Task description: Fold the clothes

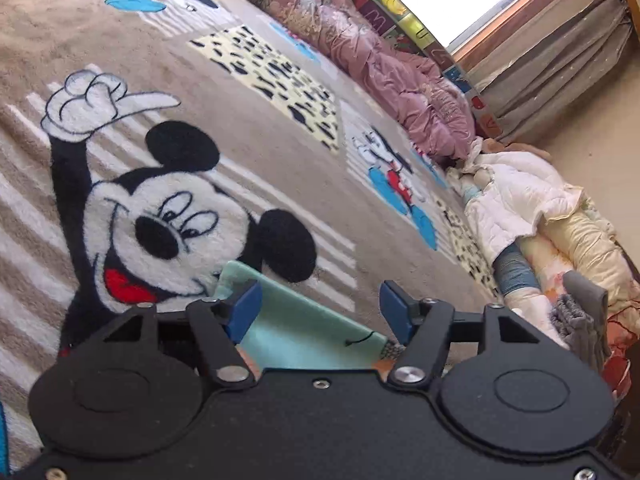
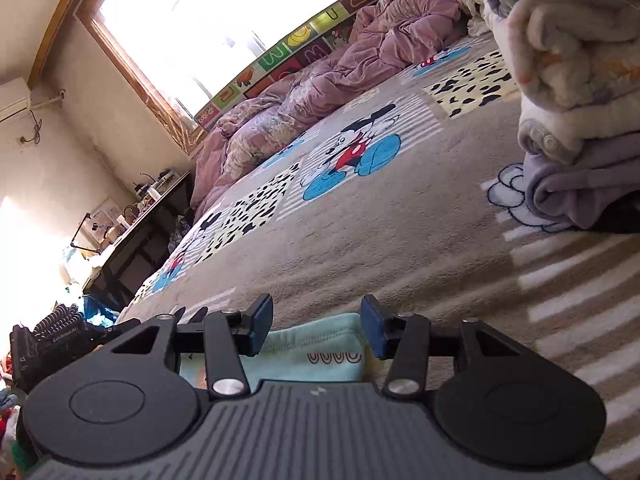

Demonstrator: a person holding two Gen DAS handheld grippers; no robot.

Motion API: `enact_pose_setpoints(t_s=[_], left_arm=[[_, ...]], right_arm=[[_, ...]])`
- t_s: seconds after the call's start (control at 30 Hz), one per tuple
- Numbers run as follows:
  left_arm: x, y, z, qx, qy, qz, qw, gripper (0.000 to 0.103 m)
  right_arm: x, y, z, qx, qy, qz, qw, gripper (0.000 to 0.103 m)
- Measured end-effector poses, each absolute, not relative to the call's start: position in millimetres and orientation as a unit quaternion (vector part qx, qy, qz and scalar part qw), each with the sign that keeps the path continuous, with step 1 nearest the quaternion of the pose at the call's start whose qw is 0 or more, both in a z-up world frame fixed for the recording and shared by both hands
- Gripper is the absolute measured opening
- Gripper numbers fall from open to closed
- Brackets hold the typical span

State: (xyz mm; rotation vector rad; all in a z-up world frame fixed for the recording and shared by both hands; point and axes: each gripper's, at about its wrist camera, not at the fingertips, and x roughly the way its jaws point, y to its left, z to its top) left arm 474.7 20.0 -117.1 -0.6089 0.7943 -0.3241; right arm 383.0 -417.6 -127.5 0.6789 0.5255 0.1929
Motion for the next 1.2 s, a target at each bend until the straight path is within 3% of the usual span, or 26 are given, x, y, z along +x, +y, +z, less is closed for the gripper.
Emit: enact_pose_setpoints(t_s=[0.07,0.13,0.27,0.43,0.5,0.57,0.6,0.63,0.67,0.7,0.77,1.0,1.07,1.2], left_arm=[[473,18,-122,-0.291,0.371,-0.157,0.868,0.068],[471,17,-110,-0.295,0.370,-0.159,0.867,0.069],[468,18,-99,-0.326,0.341,-0.208,0.857,0.069],[474,-8,-109,-0.358,0.377,-0.301,0.799,0.070],[479,-24,-119,-0.359,0.398,-0.326,0.779,0.082],[483,-39,-130,-0.358,0.415,-0.346,0.761,0.082],[485,-36,-136,-0.354,0.401,-0.313,0.785,0.066],[487,-28,-141,-0.375,0.393,-0.295,0.786,0.058],[490,-19,-145,-0.396,0.385,-0.276,0.787,0.048],[492,-6,-144,-0.422,0.373,-0.255,0.786,0.049],[489,13,-135,-0.430,0.339,-0.207,0.811,0.060],[479,59,-125,-0.487,0.295,-0.104,0.816,0.066],[471,60,-111,-0.488,0.300,-0.114,0.812,0.067],[439,56,-83,-0.480,0.305,-0.154,0.808,0.069]], right_arm=[[396,-422,-142,0.350,0.273,0.093,0.891,0.058],[408,-427,-155,0.373,0.288,0.091,0.878,0.050],[404,-424,-127,0.367,0.248,0.080,0.893,0.052],[407,-401,-106,0.356,0.240,0.182,0.885,0.052],[414,-385,-111,0.350,0.272,0.229,0.867,0.055],[417,-385,-127,0.377,0.290,0.216,0.852,0.061],[418,-390,-138,0.399,0.296,0.198,0.845,0.059],[419,-394,-150,0.420,0.302,0.180,0.837,0.037],[419,-398,-157,0.434,0.304,0.164,0.832,0.030],[417,-400,-156,0.436,0.299,0.154,0.835,0.032],[413,-405,-155,0.439,0.288,0.135,0.841,0.037],[400,-422,-150,0.446,0.249,0.066,0.857,0.042],[392,-424,-142,0.436,0.236,0.053,0.867,0.055],[358,-423,-115,0.417,0.211,0.082,0.880,0.055]])
